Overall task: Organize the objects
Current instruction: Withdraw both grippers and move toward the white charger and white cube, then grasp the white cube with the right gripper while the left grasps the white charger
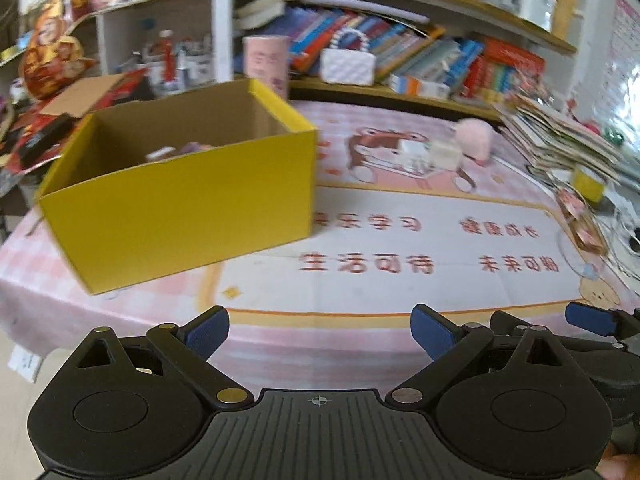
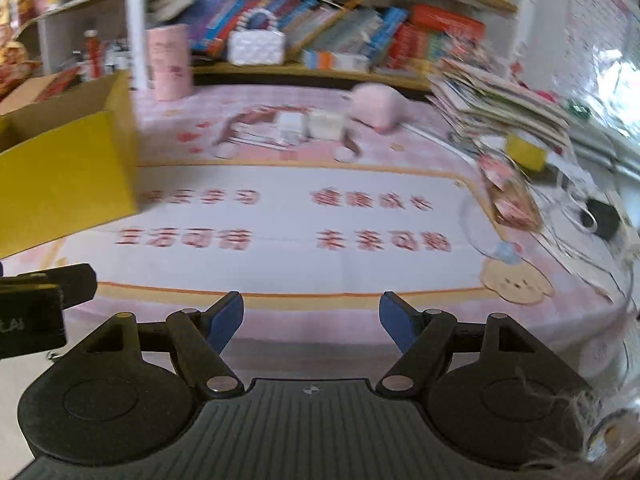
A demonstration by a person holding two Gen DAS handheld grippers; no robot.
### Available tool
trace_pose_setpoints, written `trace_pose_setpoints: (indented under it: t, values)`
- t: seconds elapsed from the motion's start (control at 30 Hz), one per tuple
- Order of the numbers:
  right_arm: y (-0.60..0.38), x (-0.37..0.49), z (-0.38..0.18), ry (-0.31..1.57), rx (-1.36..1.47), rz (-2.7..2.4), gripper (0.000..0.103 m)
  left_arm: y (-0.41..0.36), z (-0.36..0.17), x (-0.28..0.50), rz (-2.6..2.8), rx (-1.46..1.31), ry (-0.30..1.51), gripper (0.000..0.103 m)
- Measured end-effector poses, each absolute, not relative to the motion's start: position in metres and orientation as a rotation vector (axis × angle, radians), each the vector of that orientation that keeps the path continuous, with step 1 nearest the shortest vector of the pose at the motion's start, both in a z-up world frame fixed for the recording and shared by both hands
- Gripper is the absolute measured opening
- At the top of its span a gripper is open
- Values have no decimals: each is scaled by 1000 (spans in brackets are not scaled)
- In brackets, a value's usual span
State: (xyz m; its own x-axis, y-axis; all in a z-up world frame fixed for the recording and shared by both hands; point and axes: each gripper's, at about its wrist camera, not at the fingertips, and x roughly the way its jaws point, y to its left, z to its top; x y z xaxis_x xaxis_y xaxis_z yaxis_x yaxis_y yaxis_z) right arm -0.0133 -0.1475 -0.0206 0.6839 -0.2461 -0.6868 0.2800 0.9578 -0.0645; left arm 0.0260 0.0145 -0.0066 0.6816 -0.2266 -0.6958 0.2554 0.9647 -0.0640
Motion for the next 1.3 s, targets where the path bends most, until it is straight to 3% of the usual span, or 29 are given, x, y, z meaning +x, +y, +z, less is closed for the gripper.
trace_pose_setpoints:
  t: [0.37,0.53,1.07,1.3]
  values:
    - [-214,24,-29,805,53,-352,72,-52,-10,75,-315,57,782,99]
    - [-239,47,-29,787,61,-318,67,-81,-11,94,-304,70,777,99]
    - [-282,103,-25,771,64,-148,67,-135,-2,139,-252,78,765,99]
    - [-300,131,-26,738,77,-73,62,-148,2,165,-187,82,740,98]
